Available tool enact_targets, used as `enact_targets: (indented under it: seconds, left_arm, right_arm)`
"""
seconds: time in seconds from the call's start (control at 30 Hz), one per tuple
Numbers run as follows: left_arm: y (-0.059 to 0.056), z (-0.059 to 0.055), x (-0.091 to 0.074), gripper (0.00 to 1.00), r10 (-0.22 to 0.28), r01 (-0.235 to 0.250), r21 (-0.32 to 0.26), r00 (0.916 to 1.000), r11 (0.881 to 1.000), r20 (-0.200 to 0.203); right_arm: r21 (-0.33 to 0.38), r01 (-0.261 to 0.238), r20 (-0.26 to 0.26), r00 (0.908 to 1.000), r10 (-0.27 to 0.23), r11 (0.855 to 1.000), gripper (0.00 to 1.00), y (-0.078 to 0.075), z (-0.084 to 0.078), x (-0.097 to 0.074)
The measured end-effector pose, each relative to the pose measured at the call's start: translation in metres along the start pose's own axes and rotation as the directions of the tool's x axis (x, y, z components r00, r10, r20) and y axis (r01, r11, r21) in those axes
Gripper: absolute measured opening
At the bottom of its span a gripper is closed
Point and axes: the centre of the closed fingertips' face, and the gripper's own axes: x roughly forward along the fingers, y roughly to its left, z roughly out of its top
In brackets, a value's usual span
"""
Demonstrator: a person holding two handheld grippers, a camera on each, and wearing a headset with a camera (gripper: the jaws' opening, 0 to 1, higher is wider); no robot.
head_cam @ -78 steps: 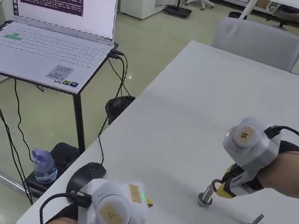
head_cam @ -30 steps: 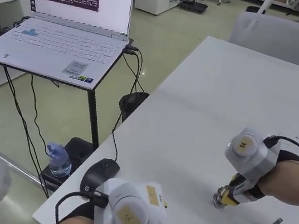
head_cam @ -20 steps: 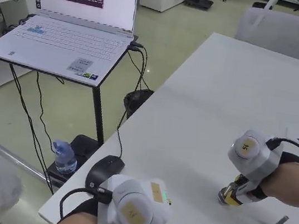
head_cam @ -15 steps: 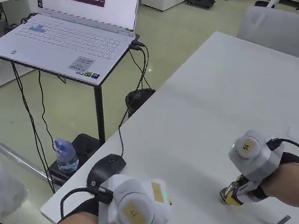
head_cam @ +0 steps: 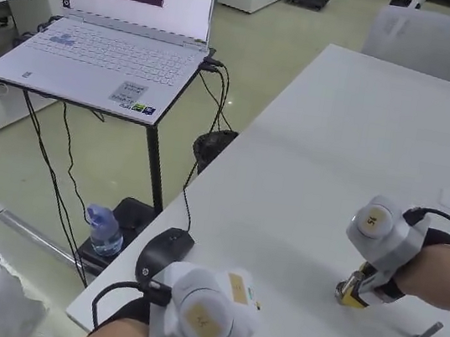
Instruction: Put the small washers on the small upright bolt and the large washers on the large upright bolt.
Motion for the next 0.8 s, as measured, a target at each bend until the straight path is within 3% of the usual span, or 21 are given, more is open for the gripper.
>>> enact_targets:
  seconds: [0.47,0.6,0.8]
  left_arm:
    - [-0.0036,-0.0012,-0.0003,0.71,-0.005,0.005,0.001,1.0,1.0,-0.005]
    - [-0.0039,-0.0004,-0.0008,0.71,-0.005,0.005,0.005,1.0,1.0,-0.003]
    - [-0.004,0.0008,-0.0006,0.71,-0.004,0.004,0.005,1.0,1.0,-0.002]
  right_arm:
    - [-0.019,0.003,0.0,1.0,-0.003,1.0,0.24,-0.0004,-0.0001,0.0006]
    - [-0.022,0.01,0.007,0.9999,-0.01,1.0,0.29,-0.0008,0.0001,0.0005]
    - [-0.037,0.012,0.039,0.9992,-0.011,0.999,0.33,-0.0024,0.0049,-0.0067]
